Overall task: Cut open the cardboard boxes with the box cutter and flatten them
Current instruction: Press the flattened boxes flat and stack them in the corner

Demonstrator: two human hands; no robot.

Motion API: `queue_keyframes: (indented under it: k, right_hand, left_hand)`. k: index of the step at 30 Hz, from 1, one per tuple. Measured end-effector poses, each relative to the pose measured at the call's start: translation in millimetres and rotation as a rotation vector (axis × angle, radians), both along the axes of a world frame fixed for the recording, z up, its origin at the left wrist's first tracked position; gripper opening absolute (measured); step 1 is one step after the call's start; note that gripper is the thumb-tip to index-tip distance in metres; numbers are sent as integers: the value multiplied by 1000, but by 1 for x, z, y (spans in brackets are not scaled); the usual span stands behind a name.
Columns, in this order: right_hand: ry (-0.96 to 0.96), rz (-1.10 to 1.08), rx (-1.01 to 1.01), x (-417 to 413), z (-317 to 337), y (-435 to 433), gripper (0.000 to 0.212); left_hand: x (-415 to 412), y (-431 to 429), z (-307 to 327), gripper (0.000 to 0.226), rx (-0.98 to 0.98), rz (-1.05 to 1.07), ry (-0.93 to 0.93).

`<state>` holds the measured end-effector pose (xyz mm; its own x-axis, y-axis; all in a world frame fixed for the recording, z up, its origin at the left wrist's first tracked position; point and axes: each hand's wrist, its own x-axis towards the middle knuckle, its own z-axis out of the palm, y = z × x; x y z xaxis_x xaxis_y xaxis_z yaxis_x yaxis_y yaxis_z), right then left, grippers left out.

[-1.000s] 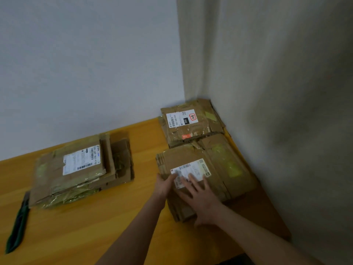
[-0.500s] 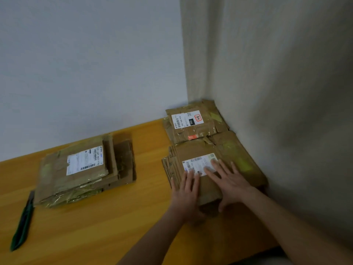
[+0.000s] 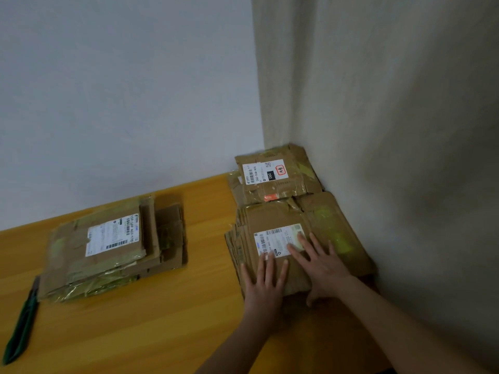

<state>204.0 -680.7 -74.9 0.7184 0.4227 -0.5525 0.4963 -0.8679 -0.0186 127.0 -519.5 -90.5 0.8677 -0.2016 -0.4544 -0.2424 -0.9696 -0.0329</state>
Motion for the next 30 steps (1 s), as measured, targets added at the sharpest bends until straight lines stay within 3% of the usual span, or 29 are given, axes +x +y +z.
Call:
queue_keyframes:
  k: [3,6,8,10,13,16,18,21,24,28,30]
  right_hand:
    - [-28,5,-12,0,-2,-1,131]
    - [-45,17,0,-2,-5,0,124]
    - [-53,48,13,-4,-5,-3,117]
    - [-33,96,13,-5,-4,-10,115]
    - [90,122,5,-6,5,-13,117]
    - [132,-117,229,2,23,1,93]
    - [36,-262,333,11,27,15,89]
    - [45,-368,245,14,16,25,107]
    - [131,-310,155,9,4,25,112]
    - [139,-192,108,5,5,23,112]
    - [143,-139,95,-1,6,22,114]
  left_hand:
    - [-1,-3,-12,108,0,11,-150]
    - [15,0,-4,105,24,-64,-81]
    - [19,4,-3,109,-62,-64,-69]
    - [12,12,-2,110,-227,19,-172]
    - [14,26,10,89,-516,508,-265]
    - [42,43,13,73,-898,1237,-161]
    - [53,53,3,70,-1040,1543,-30]
    - [59,55,5,61,-1244,1540,112]
    - [70,54,10,50,-1336,1313,105]
    - [49,49,-2,91,-977,1037,55]
    - [39,44,-12,90,-877,1087,26]
